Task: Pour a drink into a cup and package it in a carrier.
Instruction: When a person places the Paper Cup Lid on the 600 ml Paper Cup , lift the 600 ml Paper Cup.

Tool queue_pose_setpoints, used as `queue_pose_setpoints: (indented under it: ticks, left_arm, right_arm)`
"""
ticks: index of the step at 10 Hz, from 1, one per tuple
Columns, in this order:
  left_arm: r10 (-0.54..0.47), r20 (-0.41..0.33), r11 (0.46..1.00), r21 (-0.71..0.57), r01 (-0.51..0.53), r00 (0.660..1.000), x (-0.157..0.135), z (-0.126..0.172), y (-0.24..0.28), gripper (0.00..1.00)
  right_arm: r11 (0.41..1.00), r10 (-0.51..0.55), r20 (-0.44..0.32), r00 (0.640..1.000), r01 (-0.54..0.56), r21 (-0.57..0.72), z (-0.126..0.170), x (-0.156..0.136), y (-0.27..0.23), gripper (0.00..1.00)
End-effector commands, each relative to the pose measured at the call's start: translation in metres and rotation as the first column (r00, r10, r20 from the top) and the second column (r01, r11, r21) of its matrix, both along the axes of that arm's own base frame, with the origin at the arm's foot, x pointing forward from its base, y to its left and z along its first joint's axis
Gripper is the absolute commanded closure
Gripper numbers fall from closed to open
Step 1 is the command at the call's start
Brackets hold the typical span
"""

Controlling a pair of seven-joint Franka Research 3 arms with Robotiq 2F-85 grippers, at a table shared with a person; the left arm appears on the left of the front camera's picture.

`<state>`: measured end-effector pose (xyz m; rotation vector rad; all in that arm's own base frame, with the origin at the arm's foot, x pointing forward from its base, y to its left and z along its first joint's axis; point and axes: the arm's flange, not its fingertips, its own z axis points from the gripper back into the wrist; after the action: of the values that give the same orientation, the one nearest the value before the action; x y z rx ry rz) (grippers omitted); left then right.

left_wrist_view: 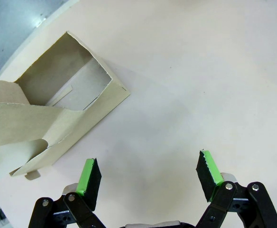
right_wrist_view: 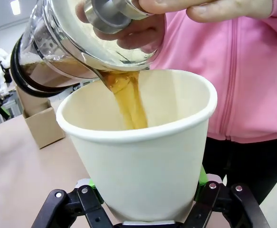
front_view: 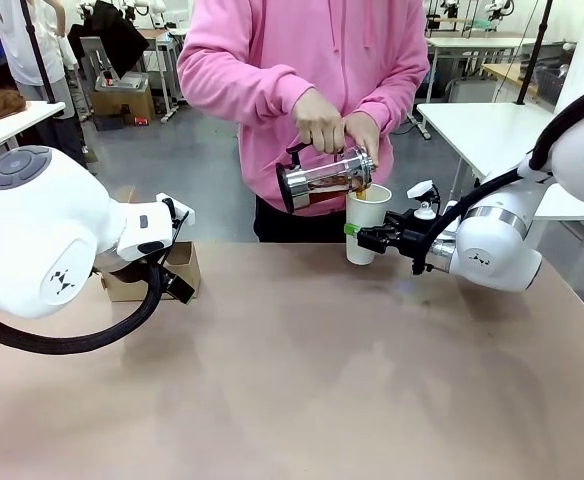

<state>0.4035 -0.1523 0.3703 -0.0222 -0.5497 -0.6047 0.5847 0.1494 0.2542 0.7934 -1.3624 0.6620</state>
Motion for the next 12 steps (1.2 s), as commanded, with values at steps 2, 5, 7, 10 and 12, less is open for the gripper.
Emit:
queue_pose_setpoints:
  ticks: [2, 5, 7, 10, 12]
  left_arm:
    - [0.0, 0.0, 1.0, -0.003, 0.0, 1.0, -0.0001, 0.0003, 0.0004, 0.0]
    - [0.0, 0.0, 1.0, -0.003, 0.0, 1.0, -0.0001, 0.0003, 0.0004, 0.0]
    - [0.0, 0.0, 1.0, -0.003, 0.0, 1.0, -0.0001, 0.0003, 0.0004, 0.0]
    - [0.0, 0.0, 1.0, -0.003, 0.0, 1.0, -0.0001, 0.0003, 0.0004, 0.0]
    - [0.0, 0.0, 1.0, -0.003, 0.0, 1.0, -0.0001, 0.0003, 0.0004, 0.0]
  right_arm:
    - [1.0, -0.015, -0.001, 1.0, 0.015, 0.013, 0.0034, -0.0003, 0.0014, 0.2]
    - [1.0, -0.015, -0.001, 1.0, 0.015, 0.013, 0.0034, -0.0003, 0.0014, 0.2]
    - [1.0, -0.015, -0.001, 1.0, 0.015, 0.013, 0.0034, -0.0003, 0.0014, 0.2]
    - [1.0, -0.015, -0.001, 1.0, 0.015, 0.013, 0.0034, -0.0003, 0.0014, 0.2]
    - [1.0, -0.015, -0.001, 1.0, 0.015, 0.013, 0.0034, -0.0003, 0.0014, 0.2]
